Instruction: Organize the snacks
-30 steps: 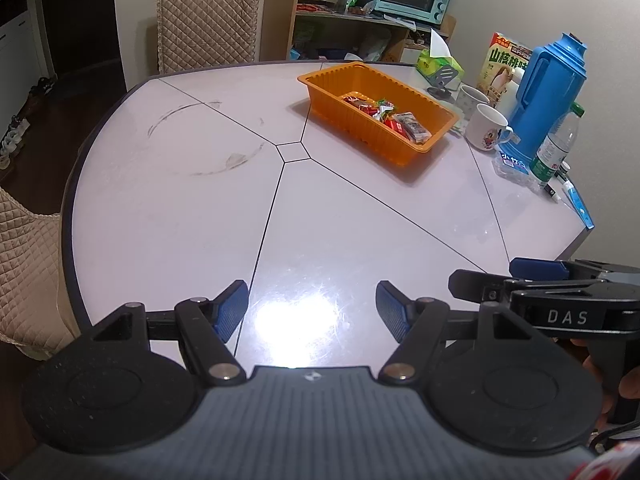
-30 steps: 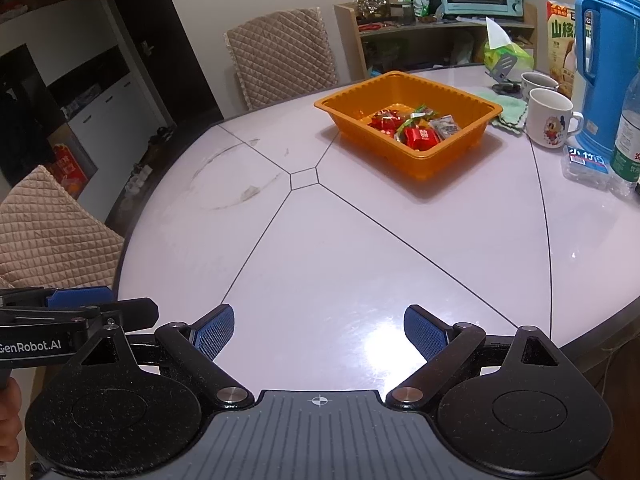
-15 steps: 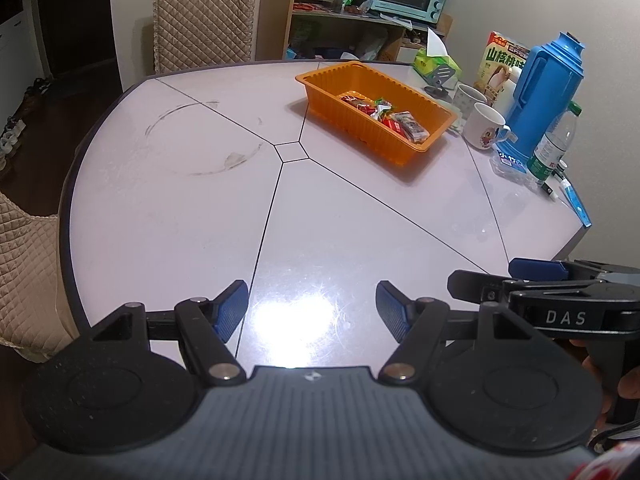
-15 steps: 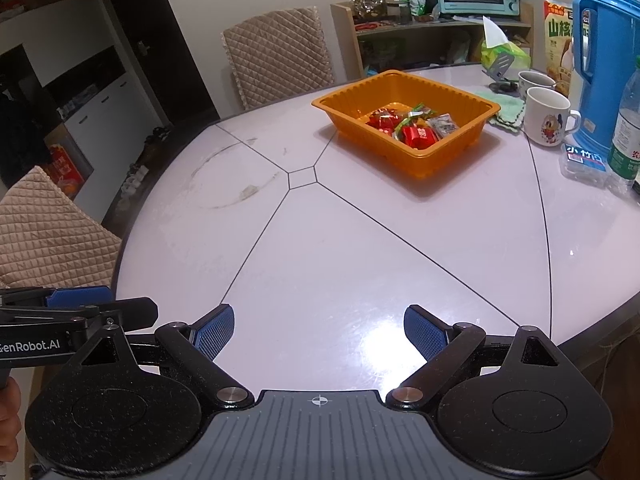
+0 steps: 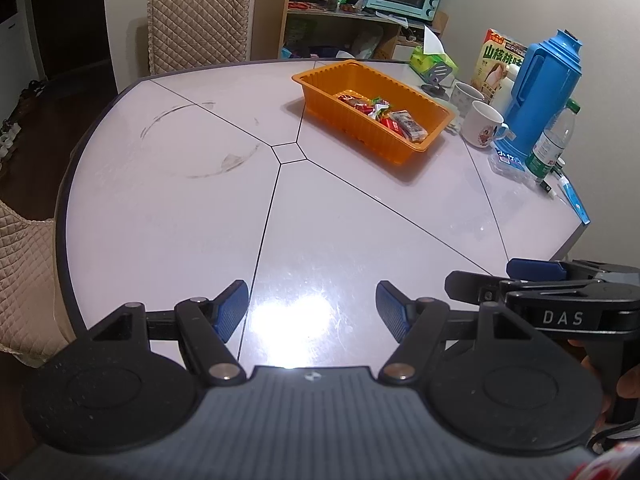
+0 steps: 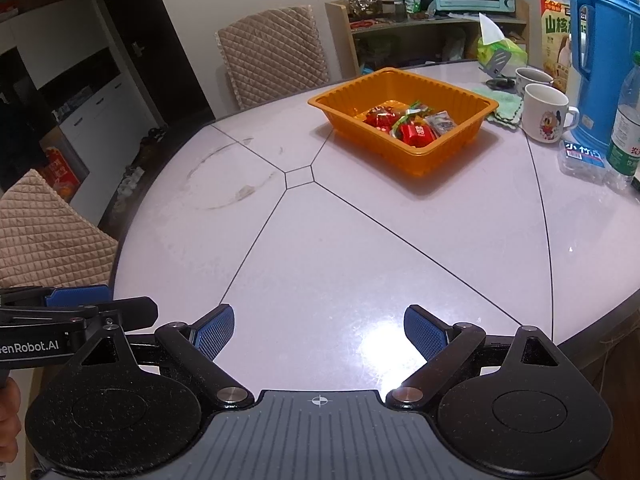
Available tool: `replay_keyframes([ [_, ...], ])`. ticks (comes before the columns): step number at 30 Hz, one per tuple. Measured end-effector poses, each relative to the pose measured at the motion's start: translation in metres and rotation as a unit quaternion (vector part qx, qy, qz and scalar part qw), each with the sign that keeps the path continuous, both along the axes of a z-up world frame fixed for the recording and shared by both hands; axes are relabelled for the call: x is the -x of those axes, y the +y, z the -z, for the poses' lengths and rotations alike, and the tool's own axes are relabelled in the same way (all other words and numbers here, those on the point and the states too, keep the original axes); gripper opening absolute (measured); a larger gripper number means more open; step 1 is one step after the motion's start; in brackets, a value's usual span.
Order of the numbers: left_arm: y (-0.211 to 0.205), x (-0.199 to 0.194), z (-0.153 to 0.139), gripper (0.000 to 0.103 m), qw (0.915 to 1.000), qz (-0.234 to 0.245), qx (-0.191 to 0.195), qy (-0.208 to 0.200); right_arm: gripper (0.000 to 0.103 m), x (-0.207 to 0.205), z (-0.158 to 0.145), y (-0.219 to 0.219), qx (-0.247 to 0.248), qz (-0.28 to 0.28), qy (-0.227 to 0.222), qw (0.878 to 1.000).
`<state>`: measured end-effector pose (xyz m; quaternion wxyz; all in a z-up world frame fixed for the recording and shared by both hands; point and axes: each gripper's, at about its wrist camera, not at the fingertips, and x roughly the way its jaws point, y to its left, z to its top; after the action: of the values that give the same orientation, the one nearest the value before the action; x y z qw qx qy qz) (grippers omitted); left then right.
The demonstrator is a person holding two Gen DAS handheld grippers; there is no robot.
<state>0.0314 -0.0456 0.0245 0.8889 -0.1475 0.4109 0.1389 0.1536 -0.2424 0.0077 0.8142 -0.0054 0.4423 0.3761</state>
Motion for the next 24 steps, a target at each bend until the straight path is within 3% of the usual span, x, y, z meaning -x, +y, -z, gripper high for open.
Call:
replay_keyframes([
  [24,0.012,-0.02,0.005,0.068,0.9999,0.006,0.002,0.009,0.091,-0.009,0.005,0.011,0.003,0.005,0.008,1.0],
])
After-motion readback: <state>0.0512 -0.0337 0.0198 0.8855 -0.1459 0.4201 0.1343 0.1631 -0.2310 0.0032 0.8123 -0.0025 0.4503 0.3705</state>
